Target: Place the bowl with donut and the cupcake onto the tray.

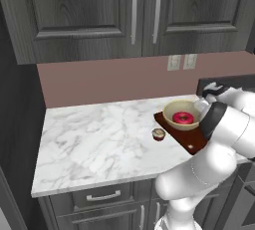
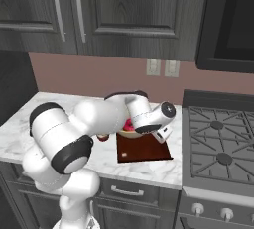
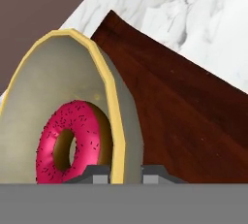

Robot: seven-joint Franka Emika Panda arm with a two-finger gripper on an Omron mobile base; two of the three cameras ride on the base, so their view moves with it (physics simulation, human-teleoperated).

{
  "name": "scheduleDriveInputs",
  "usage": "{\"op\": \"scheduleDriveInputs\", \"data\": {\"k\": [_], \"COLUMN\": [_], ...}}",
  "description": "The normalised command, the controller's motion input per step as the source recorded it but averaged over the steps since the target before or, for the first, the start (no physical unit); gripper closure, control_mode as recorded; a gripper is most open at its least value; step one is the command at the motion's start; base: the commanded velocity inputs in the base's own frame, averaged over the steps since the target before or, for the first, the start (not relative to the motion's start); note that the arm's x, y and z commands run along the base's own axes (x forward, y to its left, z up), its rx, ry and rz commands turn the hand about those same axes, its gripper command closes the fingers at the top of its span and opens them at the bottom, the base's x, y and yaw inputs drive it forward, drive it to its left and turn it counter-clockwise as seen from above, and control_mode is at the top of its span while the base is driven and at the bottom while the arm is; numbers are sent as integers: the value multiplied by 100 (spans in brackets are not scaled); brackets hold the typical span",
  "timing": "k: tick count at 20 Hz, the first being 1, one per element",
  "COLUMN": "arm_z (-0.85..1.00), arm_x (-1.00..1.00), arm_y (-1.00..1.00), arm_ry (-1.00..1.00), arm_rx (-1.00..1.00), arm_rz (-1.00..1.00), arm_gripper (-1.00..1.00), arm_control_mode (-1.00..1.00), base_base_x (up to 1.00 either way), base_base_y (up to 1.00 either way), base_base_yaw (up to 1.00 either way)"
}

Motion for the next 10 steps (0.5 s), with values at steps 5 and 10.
{"op": "scheduleDriveInputs", "data": {"k": [5, 10], "arm_z": [-14, -11], "arm_x": [14, 17], "arm_y": [0, 0], "arm_ry": [0, 0], "arm_rx": [0, 0], "arm_rz": [0, 0], "arm_gripper": [100, 100], "arm_control_mode": [-100, -100], "base_base_x": [0, 0], "base_base_y": [0, 0], "base_base_yaw": [0, 0]}}
